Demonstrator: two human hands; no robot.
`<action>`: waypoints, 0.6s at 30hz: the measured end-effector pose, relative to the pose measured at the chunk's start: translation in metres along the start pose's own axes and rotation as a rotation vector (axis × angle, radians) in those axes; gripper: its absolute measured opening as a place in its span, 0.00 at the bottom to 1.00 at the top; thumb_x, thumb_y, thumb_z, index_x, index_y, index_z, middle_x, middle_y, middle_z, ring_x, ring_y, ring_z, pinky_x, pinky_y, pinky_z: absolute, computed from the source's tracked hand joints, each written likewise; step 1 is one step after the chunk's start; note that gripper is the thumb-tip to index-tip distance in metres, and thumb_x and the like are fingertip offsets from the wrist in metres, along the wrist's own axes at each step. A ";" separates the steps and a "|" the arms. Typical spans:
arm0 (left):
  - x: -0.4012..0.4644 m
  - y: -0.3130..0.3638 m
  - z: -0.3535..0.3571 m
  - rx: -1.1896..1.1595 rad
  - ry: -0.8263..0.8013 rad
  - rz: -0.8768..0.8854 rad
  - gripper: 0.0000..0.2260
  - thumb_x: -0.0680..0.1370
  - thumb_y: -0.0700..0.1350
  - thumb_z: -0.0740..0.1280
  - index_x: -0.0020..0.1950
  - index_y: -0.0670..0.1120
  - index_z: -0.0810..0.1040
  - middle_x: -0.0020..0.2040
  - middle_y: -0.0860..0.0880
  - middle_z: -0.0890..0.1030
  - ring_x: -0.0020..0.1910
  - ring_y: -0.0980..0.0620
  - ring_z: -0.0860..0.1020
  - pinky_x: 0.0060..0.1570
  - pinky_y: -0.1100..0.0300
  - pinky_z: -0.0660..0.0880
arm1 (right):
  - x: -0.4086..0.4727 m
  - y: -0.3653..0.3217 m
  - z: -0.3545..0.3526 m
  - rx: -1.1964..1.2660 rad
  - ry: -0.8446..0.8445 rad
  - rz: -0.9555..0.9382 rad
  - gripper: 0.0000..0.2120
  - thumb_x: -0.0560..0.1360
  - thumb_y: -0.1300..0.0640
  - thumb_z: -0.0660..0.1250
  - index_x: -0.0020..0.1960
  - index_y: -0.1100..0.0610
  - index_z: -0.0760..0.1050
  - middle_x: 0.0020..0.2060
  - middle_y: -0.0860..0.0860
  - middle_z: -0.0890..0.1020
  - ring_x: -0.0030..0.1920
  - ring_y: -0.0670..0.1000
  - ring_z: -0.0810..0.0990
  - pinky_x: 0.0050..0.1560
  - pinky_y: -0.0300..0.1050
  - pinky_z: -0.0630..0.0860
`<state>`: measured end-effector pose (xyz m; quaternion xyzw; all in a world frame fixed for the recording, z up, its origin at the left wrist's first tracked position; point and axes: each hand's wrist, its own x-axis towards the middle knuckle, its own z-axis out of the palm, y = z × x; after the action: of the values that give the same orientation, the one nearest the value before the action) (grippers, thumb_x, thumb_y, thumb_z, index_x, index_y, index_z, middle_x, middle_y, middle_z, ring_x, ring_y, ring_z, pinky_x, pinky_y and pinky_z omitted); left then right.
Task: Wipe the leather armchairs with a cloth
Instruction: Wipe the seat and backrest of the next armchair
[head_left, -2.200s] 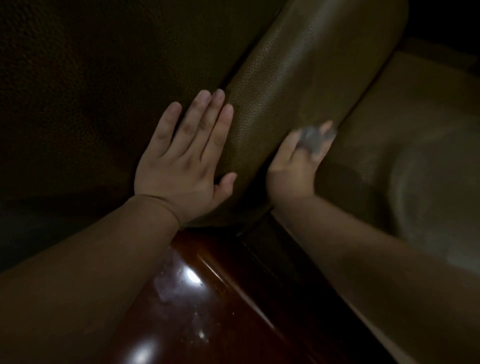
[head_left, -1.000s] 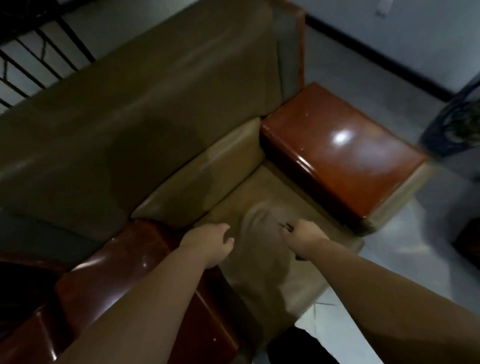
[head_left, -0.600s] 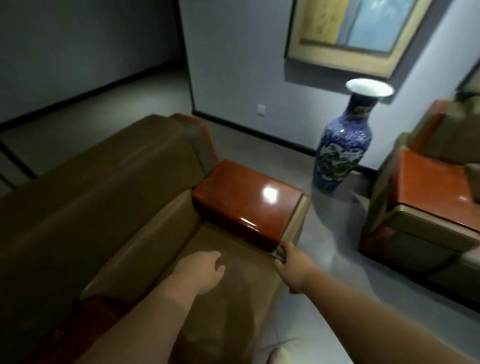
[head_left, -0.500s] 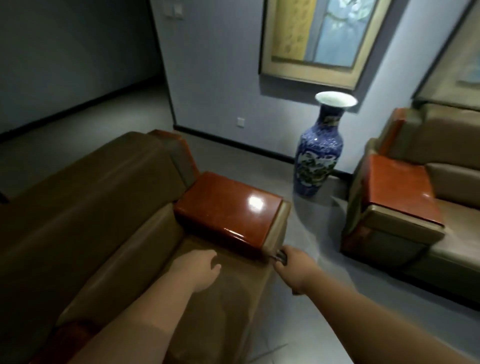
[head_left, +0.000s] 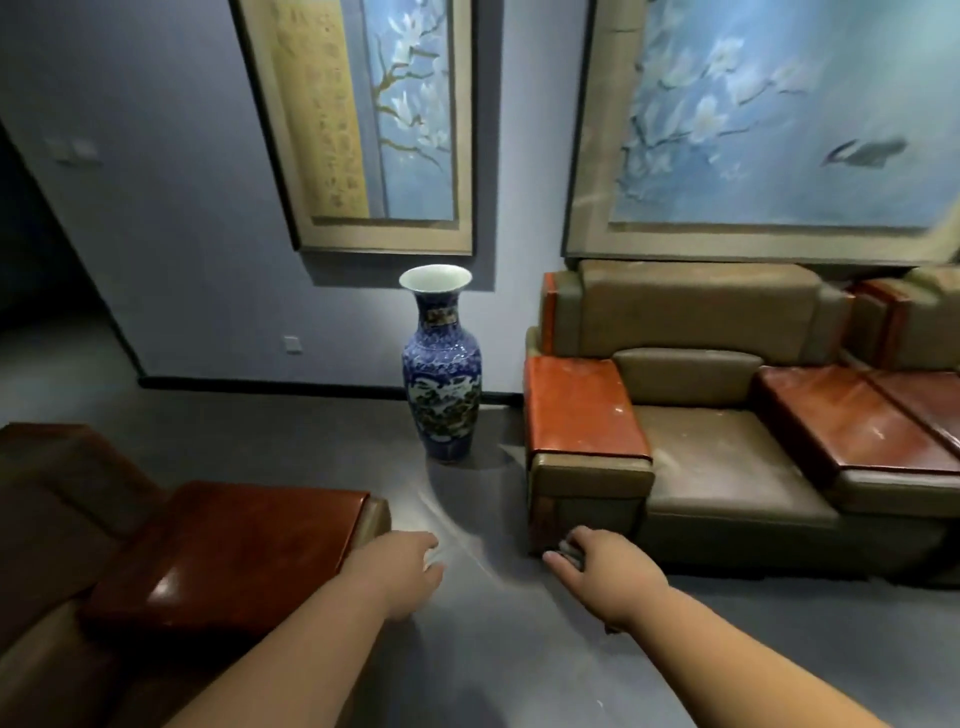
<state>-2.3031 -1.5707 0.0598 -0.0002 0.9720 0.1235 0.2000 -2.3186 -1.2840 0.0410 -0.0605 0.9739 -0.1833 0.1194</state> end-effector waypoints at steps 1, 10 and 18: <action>0.017 0.027 0.000 0.001 0.001 0.017 0.23 0.84 0.60 0.60 0.78 0.56 0.71 0.73 0.50 0.78 0.69 0.47 0.77 0.67 0.54 0.74 | 0.006 0.027 -0.016 -0.011 0.009 0.021 0.25 0.78 0.29 0.59 0.64 0.46 0.76 0.56 0.44 0.82 0.52 0.47 0.82 0.52 0.45 0.81; 0.151 0.238 -0.016 0.055 0.000 0.203 0.24 0.84 0.60 0.60 0.80 0.57 0.69 0.65 0.53 0.81 0.62 0.51 0.80 0.60 0.54 0.78 | 0.053 0.215 -0.134 -0.004 0.110 0.177 0.17 0.81 0.33 0.59 0.56 0.46 0.75 0.48 0.44 0.81 0.48 0.48 0.80 0.49 0.47 0.78; 0.284 0.329 -0.042 0.071 -0.034 0.254 0.22 0.82 0.60 0.61 0.75 0.57 0.73 0.62 0.54 0.82 0.60 0.51 0.80 0.60 0.54 0.78 | 0.135 0.317 -0.185 0.085 0.090 0.233 0.18 0.81 0.35 0.62 0.62 0.45 0.75 0.49 0.42 0.80 0.46 0.43 0.79 0.46 0.42 0.78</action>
<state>-2.5969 -1.2474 0.0658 0.1319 0.9645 0.1133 0.1990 -2.5193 -0.9493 0.0626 0.0662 0.9701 -0.2117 0.0984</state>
